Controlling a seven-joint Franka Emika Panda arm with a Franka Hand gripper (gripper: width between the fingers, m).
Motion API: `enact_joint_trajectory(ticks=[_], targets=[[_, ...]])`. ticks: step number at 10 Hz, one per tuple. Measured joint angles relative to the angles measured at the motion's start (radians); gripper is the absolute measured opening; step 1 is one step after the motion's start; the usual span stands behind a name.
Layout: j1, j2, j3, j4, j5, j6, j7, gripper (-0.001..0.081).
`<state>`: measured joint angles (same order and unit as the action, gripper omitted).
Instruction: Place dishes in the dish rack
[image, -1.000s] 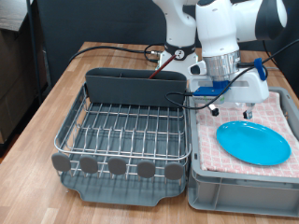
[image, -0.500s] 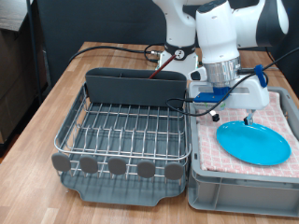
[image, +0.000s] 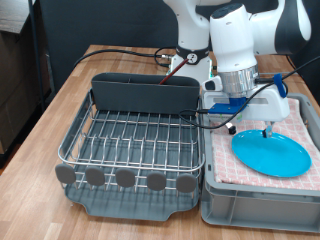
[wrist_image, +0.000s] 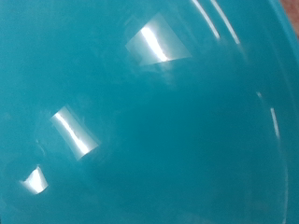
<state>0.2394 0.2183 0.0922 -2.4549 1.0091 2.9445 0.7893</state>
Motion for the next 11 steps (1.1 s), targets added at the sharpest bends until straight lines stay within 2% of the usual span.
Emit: enact_joint_trajectory(ticks=[2, 3, 4, 6, 7, 8, 9, 10, 11], targets=[[-0.001, 0.010, 0.007, 0.006, 0.041, 0.013, -0.034, 0.0803], [-0.001, 0.013, 0.009, 0.009, 0.055, 0.017, -0.045, 0.0604], [-0.001, 0.015, 0.010, 0.010, 0.066, 0.018, -0.053, 0.0604], [-0.001, 0.015, 0.011, 0.011, 0.072, 0.019, -0.058, 0.0277], [-0.001, 0.015, 0.011, 0.011, 0.073, 0.019, -0.058, 0.0277], [-0.001, 0.015, 0.011, 0.012, 0.074, 0.020, -0.058, 0.0119], [-0.001, 0.015, 0.011, 0.012, 0.074, 0.021, -0.058, 0.0119], [-0.001, 0.015, 0.011, 0.012, 0.074, 0.023, -0.058, 0.0026], [-0.001, 0.015, 0.011, 0.012, 0.074, 0.026, -0.058, 0.0026]])
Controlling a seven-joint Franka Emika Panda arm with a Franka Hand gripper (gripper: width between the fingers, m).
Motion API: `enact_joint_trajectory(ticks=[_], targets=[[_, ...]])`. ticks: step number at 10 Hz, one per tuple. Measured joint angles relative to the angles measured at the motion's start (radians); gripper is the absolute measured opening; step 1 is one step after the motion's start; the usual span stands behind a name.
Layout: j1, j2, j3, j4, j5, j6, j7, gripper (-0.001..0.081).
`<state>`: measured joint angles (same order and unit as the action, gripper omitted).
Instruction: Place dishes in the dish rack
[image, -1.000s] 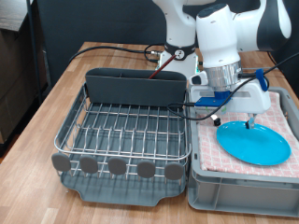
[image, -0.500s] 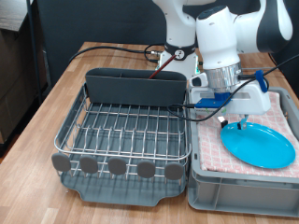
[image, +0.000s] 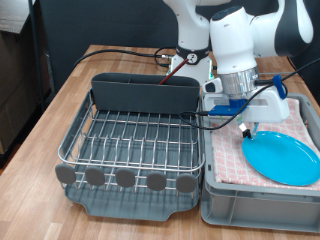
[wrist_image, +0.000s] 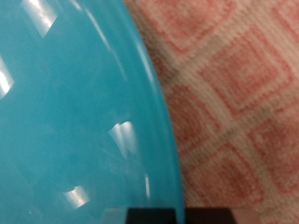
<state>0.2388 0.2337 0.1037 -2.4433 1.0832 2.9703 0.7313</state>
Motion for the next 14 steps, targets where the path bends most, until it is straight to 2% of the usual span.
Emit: enact_joint_trajectory(ticks=[2, 3, 6, 8, 14], targets=[[0.004, 0.000, -0.007, 0.000, -0.027, 0.004, 0.020, 0.0024], [0.013, 0.000, -0.024, -0.002, -0.084, 0.004, 0.069, 0.0024], [0.078, -0.020, -0.122, -0.021, -0.340, -0.014, 0.307, 0.0022], [0.121, -0.060, -0.196, -0.042, -0.517, -0.048, 0.464, 0.0022], [0.127, -0.170, -0.274, -0.076, -0.800, -0.165, 0.665, 0.0019]])
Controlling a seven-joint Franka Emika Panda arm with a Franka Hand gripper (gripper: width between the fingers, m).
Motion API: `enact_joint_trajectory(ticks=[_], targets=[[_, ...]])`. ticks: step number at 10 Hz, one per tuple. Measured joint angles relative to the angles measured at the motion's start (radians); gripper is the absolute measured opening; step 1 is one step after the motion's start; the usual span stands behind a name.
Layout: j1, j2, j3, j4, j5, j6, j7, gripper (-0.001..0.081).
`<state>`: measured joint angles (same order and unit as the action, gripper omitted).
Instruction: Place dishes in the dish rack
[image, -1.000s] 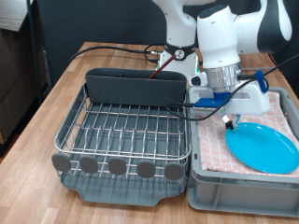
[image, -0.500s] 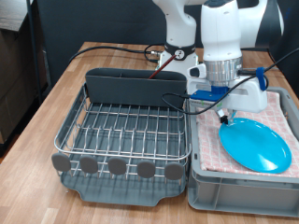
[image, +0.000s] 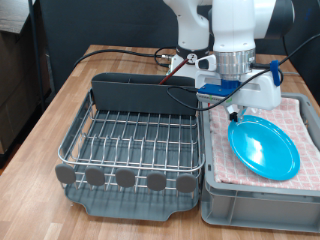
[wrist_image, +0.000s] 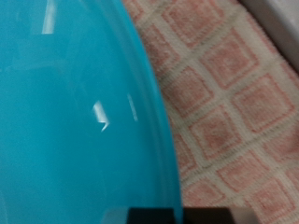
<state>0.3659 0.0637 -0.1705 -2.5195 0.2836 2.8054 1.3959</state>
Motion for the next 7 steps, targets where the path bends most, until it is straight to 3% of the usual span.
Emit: enact_joint_trajectory(ticks=[4, 7], targets=[[-0.003, -0.074, -0.028, 0.000, -0.192, -0.118, 0.129, 0.0019], [-0.007, -0.141, -0.026, 0.029, -0.354, -0.279, 0.197, 0.0019]])
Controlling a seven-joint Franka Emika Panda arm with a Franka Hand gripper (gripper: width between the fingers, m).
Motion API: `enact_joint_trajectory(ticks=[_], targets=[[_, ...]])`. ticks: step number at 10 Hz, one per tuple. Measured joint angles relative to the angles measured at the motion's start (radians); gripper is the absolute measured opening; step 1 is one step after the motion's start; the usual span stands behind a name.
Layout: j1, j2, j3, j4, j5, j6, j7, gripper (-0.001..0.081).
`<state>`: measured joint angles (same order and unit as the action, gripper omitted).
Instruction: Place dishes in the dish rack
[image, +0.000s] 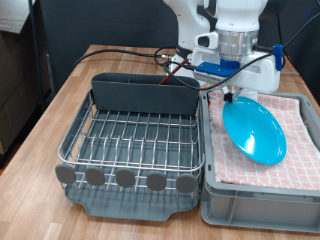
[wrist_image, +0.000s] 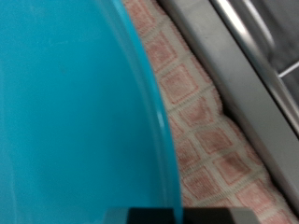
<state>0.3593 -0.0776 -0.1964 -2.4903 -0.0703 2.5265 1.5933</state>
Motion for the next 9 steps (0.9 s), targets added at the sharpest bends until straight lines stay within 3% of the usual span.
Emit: enact_joint_trajectory(ticks=[5, 8, 9], targets=[[0.002, -0.073, 0.046, 0.116, -0.151, -0.276, 0.040, 0.0019], [0.011, -0.073, 0.081, 0.203, -0.155, -0.406, -0.035, 0.0019], [0.013, -0.073, 0.084, 0.214, -0.120, -0.410, -0.047, 0.0019]])
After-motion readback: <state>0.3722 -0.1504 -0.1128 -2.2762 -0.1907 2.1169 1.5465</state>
